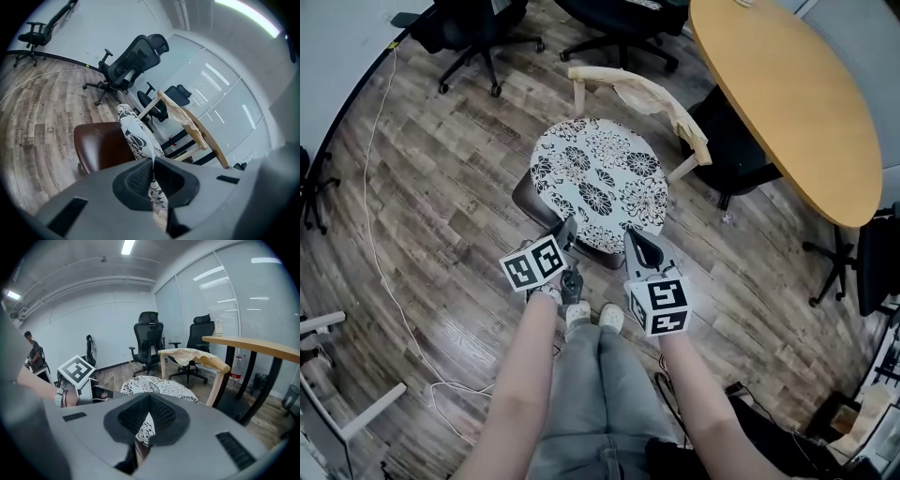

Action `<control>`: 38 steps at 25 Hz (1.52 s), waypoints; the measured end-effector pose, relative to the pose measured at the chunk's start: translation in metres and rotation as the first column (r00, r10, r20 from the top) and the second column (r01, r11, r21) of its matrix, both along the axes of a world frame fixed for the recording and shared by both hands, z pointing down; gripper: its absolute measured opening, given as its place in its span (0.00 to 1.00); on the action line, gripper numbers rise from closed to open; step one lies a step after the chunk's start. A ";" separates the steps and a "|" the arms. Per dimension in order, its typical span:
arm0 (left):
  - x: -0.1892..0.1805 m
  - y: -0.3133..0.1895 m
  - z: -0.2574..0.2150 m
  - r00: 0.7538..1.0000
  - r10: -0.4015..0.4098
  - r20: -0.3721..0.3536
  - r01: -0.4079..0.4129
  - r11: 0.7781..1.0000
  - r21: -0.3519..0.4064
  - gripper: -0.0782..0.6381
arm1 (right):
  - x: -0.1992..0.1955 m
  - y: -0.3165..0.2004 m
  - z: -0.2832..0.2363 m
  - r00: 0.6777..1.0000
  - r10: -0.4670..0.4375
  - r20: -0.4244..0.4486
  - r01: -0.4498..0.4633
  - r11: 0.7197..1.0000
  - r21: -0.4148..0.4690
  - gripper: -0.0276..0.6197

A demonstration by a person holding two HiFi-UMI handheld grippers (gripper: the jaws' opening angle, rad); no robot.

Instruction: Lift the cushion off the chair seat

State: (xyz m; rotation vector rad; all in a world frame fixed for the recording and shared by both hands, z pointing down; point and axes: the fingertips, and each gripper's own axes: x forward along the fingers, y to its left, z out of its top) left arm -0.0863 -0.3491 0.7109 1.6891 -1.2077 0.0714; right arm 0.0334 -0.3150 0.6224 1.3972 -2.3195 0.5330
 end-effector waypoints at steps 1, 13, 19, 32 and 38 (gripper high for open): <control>0.001 0.000 -0.005 1.000 0.004 0.000 -0.004 1.000 0.004 0.12 | 0.001 0.000 -0.004 1.000 0.007 0.002 -0.007 1.000 0.002 0.08; 0.012 -0.001 -0.063 0.999 0.034 0.004 -0.034 0.998 0.060 0.12 | 0.004 -0.001 -0.060 1.000 0.003 -0.001 -0.003 0.999 0.050 0.08; 0.021 -0.008 -0.090 0.999 0.041 0.006 -0.041 0.995 0.090 0.12 | 0.014 -0.008 -0.089 1.000 -0.005 -0.025 0.007 0.997 0.082 0.08; 0.038 -0.013 -0.147 0.996 0.081 0.028 -0.084 0.987 0.138 0.12 | 0.025 -0.011 -0.131 0.999 -0.020 -0.043 0.024 0.995 0.101 0.08; 0.038 -0.007 -0.174 0.989 0.126 0.075 -0.138 0.975 0.176 0.12 | 0.018 -0.014 -0.149 0.996 -0.058 -0.066 0.066 0.990 0.123 0.08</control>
